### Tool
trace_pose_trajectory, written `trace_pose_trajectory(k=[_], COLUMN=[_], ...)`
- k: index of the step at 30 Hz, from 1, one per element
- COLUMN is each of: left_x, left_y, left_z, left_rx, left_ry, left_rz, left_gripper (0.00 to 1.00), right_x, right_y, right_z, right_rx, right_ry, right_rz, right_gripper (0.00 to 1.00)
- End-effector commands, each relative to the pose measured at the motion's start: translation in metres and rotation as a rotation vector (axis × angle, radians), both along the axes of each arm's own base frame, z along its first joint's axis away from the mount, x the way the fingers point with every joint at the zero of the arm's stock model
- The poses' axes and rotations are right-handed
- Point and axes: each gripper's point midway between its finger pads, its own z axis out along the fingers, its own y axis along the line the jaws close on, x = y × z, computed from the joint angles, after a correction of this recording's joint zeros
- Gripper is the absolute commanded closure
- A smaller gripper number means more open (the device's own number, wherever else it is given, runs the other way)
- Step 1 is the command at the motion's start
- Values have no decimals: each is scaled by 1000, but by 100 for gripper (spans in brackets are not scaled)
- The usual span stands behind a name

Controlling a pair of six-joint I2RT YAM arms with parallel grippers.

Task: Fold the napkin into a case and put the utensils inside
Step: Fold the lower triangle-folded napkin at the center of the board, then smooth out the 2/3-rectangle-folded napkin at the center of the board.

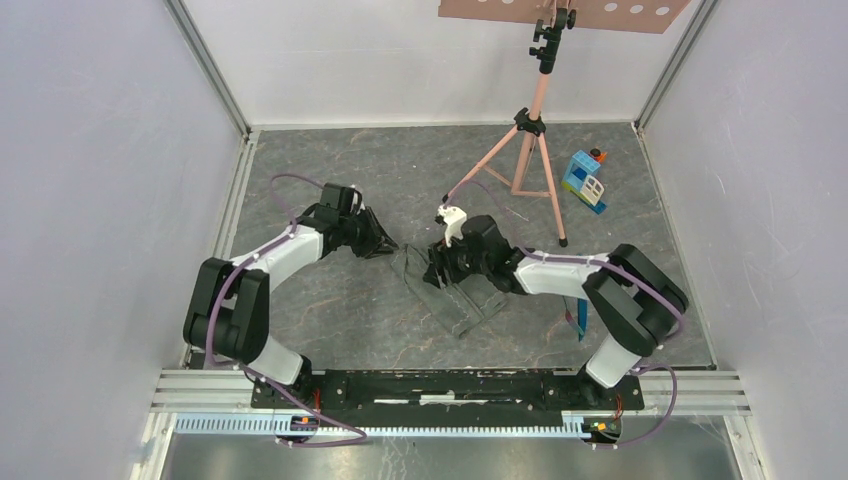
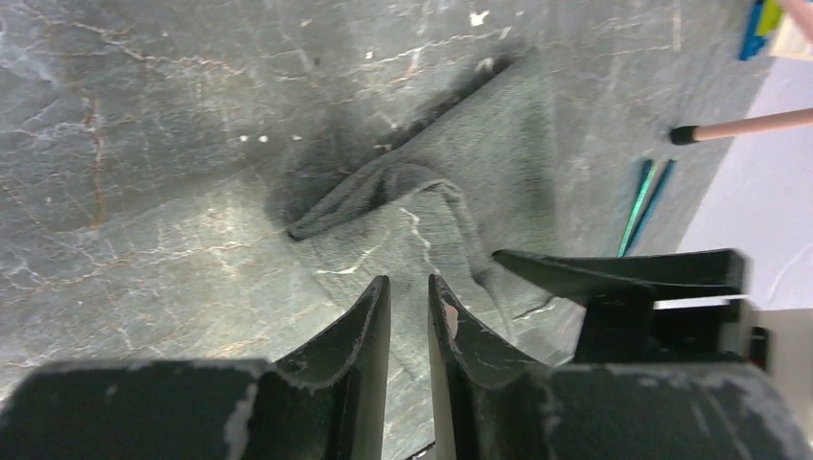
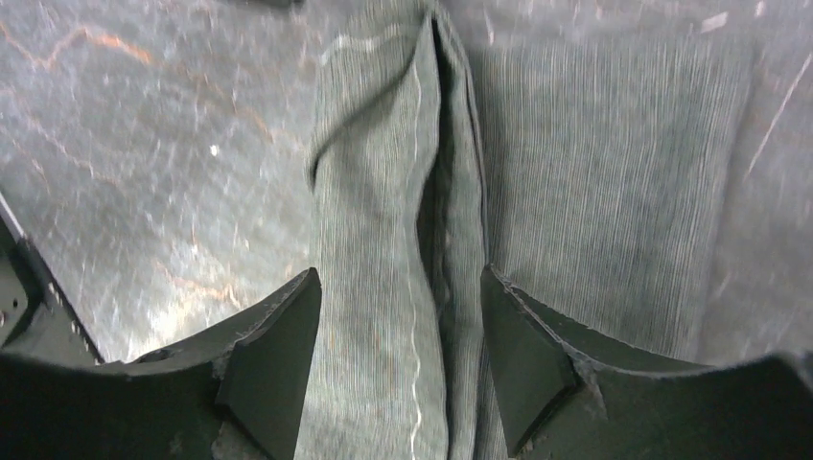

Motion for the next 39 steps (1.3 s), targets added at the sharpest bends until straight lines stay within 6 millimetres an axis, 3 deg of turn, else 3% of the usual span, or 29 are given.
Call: trace_pose_trajectory(k=[1, 6, 13, 22, 28, 32, 39], left_x=[3, 12, 19, 28, 34, 35, 27], left_y=[8, 8, 5, -15, -28, -15, -1], left_z=[-13, -13, -21, -29, -28, -26, -4], left_rx=[74, 98, 98, 54, 55, 120, 167], left_ry=[-2, -16, -2, 3, 0, -11, -44], left_rz=[-36, -40, -48, -71, -74, -44, -20], left_gripper=[73, 71, 76, 84, 87, 87, 78], right_x=[33, 52, 69, 79, 82, 83, 84], right_y=[25, 41, 51, 54, 50, 47, 45], right_z=[17, 12, 3, -7, -13, -13, -12], right_rx=[22, 5, -13, -30, -34, -33, -31], right_ry=[-76, -78, -84, -83, -71, -64, -62], right_rz=[11, 5, -9, -27, -48, -52, -55], right_gripper=[34, 42, 53, 89, 92, 92, 92])
